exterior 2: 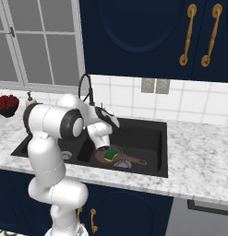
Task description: Pick the pan and sponge and place them into the sink. Then turn on the water.
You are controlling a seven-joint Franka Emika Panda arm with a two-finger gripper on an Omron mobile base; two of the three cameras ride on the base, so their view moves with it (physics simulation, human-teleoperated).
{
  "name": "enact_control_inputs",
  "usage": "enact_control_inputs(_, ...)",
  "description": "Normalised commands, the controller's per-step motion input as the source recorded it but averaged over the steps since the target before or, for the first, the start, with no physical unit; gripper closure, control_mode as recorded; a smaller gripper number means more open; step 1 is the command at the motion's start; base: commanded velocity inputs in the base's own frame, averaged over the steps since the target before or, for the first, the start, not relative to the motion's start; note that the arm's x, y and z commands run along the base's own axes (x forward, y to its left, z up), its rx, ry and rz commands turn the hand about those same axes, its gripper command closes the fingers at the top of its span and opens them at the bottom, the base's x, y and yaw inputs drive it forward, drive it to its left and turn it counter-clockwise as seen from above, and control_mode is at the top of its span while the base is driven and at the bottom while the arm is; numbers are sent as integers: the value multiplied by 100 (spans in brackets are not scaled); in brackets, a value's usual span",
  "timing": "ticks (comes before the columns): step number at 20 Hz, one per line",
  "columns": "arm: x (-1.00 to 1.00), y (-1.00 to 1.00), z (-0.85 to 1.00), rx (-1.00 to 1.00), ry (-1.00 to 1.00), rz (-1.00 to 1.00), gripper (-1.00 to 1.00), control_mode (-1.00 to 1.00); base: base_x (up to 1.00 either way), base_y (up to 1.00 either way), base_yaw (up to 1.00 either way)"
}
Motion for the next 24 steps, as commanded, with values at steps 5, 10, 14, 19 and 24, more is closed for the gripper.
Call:
enact_control_inputs(5, 40, -1, 1, 6, 0, 0, -100, -100, 0, 0, 0)
enact_control_inputs(10, 50, 0, 0, 4, 0, 0, -100, -100, 0, 0, 0)
enact_control_inputs(14, 47, -9, 0, 5, 0, 0, -100, -100, 0, 0, 0)
enact_control_inputs(19, 17, -43, -16, 5, 0, 8, -100, -100, 0, 0, 0)
enact_control_inputs(24, 5, -14, -20, 1, 0, 10, -100, -100, 0, 0, 0)
